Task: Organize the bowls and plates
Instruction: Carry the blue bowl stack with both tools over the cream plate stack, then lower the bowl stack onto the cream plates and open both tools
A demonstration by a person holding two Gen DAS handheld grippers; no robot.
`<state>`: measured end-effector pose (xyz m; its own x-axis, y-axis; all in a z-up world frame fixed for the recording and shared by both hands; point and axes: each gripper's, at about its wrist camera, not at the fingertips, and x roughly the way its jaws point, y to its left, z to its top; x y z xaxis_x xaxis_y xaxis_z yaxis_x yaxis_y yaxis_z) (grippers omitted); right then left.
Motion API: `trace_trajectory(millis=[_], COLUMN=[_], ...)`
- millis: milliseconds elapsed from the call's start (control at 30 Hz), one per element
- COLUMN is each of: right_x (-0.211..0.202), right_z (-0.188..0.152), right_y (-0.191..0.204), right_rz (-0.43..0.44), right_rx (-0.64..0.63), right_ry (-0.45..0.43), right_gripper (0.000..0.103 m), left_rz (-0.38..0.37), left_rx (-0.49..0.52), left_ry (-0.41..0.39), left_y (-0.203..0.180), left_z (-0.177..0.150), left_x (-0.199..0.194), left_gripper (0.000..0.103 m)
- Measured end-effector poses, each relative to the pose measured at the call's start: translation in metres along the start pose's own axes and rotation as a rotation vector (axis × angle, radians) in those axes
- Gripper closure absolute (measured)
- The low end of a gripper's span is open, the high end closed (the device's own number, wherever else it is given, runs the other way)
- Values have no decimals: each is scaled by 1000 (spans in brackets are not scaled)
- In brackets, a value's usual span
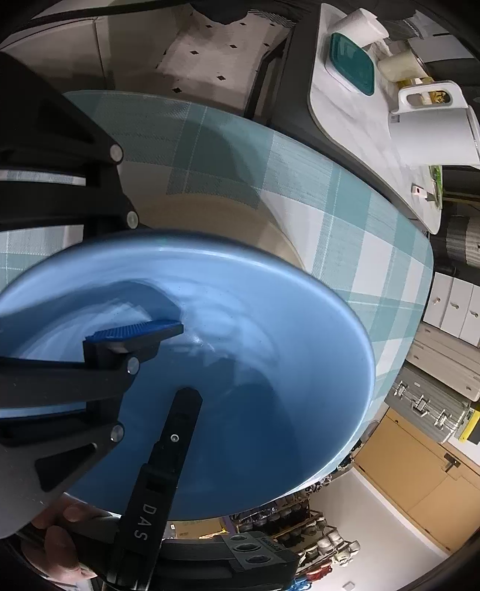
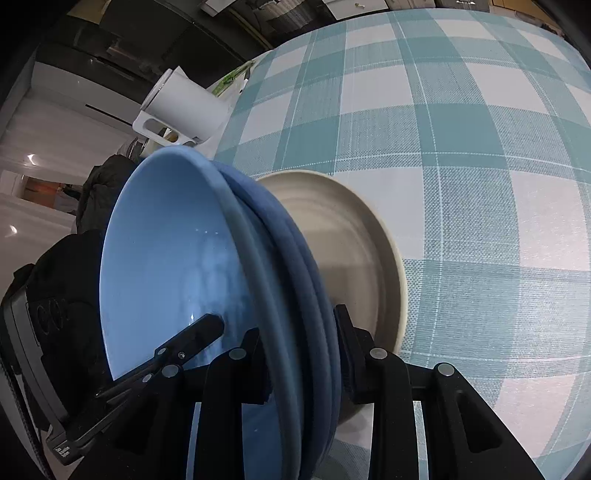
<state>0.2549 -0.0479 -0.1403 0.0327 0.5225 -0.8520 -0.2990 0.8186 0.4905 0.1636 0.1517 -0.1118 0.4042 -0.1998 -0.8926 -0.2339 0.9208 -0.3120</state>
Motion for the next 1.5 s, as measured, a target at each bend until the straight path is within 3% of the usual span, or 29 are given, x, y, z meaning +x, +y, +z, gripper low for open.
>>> trace_trajectory(millis=[400, 900, 1067, 1167, 1267, 1333, 1367, 1400, 1433, 1500], right_x=[3, 6, -7, -17, -29, -41, -45, -51, -55, -62], right_z=[0, -1, -2, -3, -5, -9, -11, -12, -13, -16], right_y=[13, 13, 19, 20, 17, 15, 15, 17, 18, 20], right_rz=[-48, -33, -63, -83, -92, -79, -82, -87, -90, -99], right_rx=[-41, -29, -49, -61, -57, -56, -58, -69, -81, -95], right_ry=[0, 10, -41, -73, -127, -186, -208, -229, -245, -273], right_gripper=[75, 74, 74, 73, 66, 49, 46, 42, 39, 37], left_rz=[5, 34, 16, 28, 33, 39, 40, 48, 78, 102], left_rx=[4, 33, 5, -9, -19, -15, -13, -13, -14, -34], left_ry=[1, 3, 16, 4, -16, -26, -28, -35, -45, -75], left_y=[6, 5, 10, 13, 14, 13, 13, 13, 12, 15], left_z=[2, 3, 2, 3, 3, 3, 3, 2, 1, -1], left_x=[3, -2, 1, -4, -11, -14, -15, -17, -20, -27], left_gripper=[73, 72, 66, 57, 57, 55, 55, 52, 42, 41])
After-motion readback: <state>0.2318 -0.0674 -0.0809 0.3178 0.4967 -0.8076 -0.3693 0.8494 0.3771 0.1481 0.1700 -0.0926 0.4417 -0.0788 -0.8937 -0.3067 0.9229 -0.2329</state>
